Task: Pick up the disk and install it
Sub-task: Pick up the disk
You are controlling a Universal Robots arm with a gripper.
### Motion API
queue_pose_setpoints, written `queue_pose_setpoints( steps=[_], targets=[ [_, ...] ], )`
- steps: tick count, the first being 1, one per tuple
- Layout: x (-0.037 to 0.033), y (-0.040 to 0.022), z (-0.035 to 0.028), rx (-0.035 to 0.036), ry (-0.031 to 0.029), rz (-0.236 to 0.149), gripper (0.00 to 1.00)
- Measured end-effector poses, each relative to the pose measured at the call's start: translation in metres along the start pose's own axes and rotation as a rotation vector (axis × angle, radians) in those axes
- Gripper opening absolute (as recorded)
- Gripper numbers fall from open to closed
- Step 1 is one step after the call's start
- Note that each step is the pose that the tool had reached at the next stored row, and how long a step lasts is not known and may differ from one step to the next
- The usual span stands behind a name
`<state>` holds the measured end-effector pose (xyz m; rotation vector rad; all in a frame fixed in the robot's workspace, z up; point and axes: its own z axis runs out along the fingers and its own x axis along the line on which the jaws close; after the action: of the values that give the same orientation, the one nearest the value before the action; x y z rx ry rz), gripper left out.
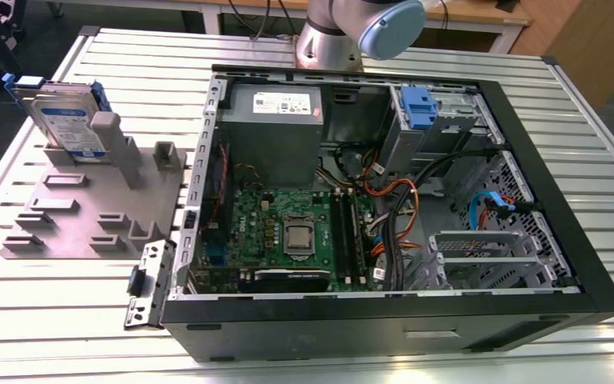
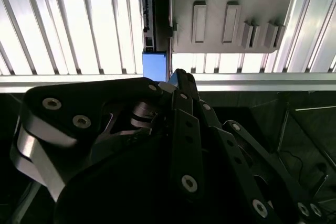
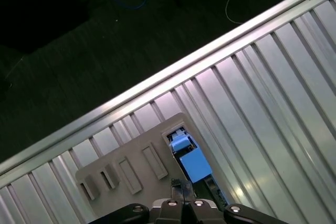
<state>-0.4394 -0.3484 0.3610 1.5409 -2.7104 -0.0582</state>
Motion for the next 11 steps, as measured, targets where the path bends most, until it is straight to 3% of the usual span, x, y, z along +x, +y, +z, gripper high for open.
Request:
queue_pose_setpoints(
  steps=[11],
  targets=[
    [0.0000, 0.0000, 0.0000, 0.0001, 0.0017, -0.039, 0.11]
  ],
)
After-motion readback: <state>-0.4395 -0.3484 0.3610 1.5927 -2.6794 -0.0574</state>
